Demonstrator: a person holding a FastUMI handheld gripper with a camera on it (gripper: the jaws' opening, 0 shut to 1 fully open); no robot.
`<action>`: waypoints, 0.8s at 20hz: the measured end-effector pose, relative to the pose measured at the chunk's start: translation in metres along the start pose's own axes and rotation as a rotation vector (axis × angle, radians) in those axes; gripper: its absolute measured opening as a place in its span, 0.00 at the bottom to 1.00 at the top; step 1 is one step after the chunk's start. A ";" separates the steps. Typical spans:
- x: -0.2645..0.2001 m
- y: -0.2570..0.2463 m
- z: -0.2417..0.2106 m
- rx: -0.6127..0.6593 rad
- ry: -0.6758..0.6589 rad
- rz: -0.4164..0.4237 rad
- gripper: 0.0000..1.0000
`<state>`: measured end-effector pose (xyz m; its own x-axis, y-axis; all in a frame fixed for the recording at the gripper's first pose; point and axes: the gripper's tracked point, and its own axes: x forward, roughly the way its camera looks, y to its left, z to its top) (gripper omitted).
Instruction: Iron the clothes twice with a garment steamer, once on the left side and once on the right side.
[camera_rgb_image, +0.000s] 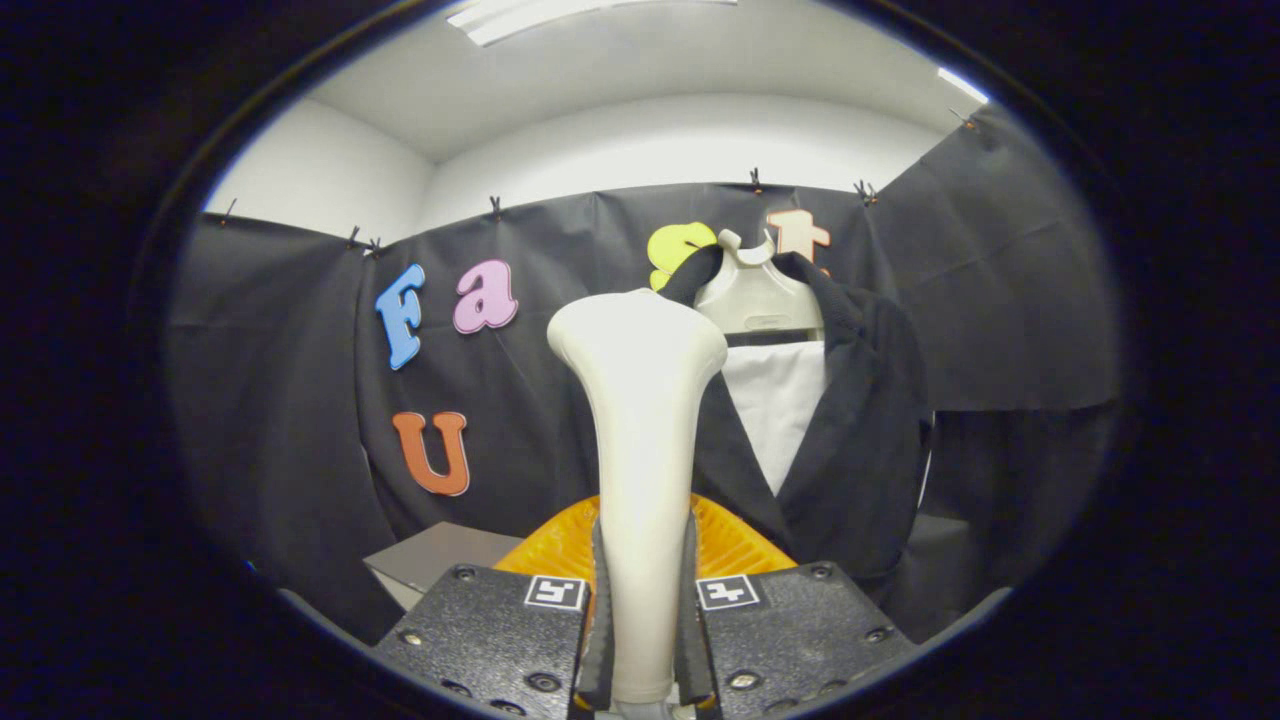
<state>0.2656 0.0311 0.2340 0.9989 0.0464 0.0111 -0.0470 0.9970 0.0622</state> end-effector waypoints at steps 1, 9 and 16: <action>0.003 -0.003 -0.003 0.001 0.001 -0.004 0.27; 0.028 -0.023 -0.026 -0.008 0.037 0.002 0.27; 0.028 -0.040 -0.064 0.002 0.104 0.003 0.27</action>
<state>0.2957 -0.0033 0.1678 0.9942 0.0561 -0.0921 -0.0503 0.9967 0.0643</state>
